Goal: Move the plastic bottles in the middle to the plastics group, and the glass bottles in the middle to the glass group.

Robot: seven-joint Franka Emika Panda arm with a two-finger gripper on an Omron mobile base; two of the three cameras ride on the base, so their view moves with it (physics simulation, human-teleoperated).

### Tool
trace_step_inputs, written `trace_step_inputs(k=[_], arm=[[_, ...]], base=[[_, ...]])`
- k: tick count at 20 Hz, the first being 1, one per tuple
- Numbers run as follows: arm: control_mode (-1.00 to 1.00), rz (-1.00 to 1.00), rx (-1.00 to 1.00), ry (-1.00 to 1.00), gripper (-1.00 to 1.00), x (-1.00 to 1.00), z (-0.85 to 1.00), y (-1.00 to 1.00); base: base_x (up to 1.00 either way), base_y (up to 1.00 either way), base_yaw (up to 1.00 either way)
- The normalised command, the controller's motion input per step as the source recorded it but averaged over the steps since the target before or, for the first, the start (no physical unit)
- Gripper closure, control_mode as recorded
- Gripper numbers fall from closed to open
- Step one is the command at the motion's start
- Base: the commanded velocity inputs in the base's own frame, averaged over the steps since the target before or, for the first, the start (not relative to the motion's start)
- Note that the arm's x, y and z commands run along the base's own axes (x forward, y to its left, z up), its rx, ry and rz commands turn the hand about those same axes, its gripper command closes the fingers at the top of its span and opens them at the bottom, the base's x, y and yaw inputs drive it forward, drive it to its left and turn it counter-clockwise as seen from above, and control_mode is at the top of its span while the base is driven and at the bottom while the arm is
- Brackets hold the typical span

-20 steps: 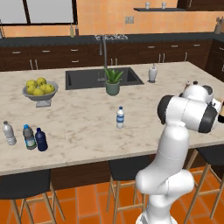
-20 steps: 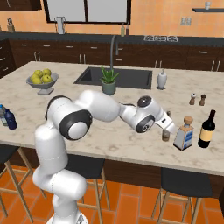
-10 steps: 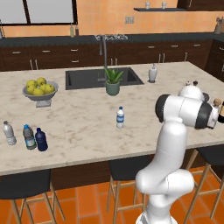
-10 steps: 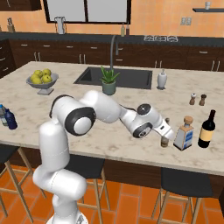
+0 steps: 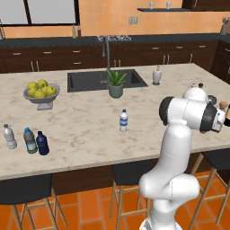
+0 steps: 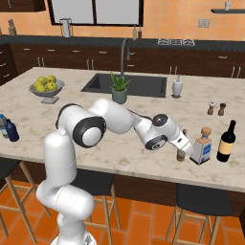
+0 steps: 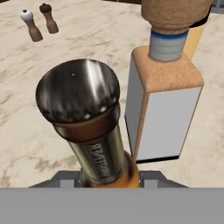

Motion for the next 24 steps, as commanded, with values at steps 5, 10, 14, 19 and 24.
trace_step_inputs(k=[5, 10, 14, 19, 24], arm=[[-1.00, 0.00, -0.01, 0.00, -1.00, 0.00, 0.08, 0.00], [-1.00, 0.00, -0.05, 0.00, -1.00, 0.00, 0.25, 0.00], [-1.00, 0.00, -0.06, 0.00, -1.00, 0.00, 0.30, 0.00], [-1.00, 0.00, -0.03, 0.00, -1.00, 0.00, 0.72, 0.00], [-1.00, 0.00, 0.00, 0.02, -1.00, 0.00, 1.00, 0.01]], base=[[0.00, 0.00, 0.00], [0.00, 0.00, 0.00], [0.00, 0.00, 0.00], [0.00, 0.00, 0.00], [0.00, 0.00, 0.00]])
